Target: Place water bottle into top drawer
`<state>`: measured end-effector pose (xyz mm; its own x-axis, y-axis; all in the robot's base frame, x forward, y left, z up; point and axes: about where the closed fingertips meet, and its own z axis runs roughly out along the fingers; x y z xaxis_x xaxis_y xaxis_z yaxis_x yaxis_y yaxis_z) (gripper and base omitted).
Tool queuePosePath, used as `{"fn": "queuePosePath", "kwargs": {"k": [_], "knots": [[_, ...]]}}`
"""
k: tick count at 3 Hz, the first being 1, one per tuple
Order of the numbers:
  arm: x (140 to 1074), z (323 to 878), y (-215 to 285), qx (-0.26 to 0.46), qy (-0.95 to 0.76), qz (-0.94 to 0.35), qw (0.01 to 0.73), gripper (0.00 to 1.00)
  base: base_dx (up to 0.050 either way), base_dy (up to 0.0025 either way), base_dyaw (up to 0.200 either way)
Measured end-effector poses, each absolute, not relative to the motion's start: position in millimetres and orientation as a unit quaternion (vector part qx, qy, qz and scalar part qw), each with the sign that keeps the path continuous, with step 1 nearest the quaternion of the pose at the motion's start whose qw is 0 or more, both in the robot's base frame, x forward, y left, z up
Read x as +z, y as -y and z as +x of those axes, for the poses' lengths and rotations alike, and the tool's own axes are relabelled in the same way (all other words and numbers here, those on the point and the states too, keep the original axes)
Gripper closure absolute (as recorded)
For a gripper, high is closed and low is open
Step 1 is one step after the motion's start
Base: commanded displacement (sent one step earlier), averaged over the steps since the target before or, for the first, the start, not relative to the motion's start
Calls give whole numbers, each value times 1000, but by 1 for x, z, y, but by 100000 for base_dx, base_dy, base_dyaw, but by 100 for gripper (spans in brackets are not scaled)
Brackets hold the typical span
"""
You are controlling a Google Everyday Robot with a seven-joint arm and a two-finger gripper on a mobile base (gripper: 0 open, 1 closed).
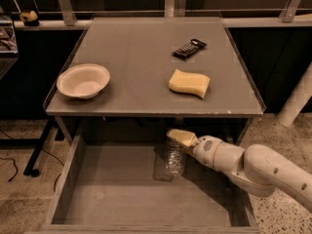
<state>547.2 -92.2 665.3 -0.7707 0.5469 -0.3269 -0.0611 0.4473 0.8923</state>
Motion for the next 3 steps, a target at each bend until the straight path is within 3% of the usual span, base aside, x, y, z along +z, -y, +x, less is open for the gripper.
{"fn": "queuePosePath", "kwargs": {"k": [1, 2, 3], "knots": [[665, 547, 92, 503, -795, 153, 302, 12, 0, 0, 0], [665, 547, 92, 503, -795, 153, 302, 0, 0, 0, 0], [665, 547, 92, 503, -795, 153, 302, 0, 0, 0, 0]]}}
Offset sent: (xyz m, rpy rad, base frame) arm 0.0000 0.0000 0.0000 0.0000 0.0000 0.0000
